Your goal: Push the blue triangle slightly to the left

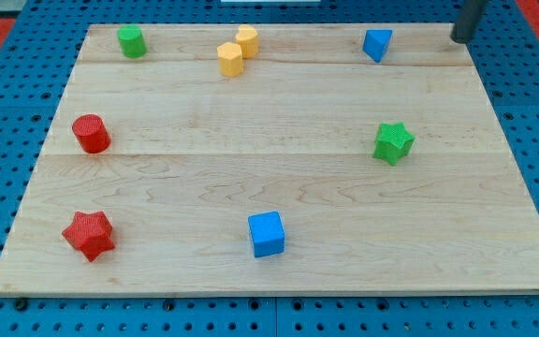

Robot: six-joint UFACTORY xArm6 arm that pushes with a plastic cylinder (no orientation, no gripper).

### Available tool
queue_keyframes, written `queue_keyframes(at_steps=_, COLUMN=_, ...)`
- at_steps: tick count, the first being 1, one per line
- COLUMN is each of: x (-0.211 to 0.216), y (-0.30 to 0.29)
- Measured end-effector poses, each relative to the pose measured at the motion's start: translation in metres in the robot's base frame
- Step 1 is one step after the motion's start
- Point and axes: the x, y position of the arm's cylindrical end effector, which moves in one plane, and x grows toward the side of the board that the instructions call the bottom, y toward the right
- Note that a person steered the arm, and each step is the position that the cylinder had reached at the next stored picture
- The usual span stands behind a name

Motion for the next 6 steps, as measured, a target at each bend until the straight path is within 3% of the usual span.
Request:
queue_keyframes(at_steps=2, x=0.022, y=-0.133)
queue_keyframes(at_steps=6, x=0.032, y=-0.138)
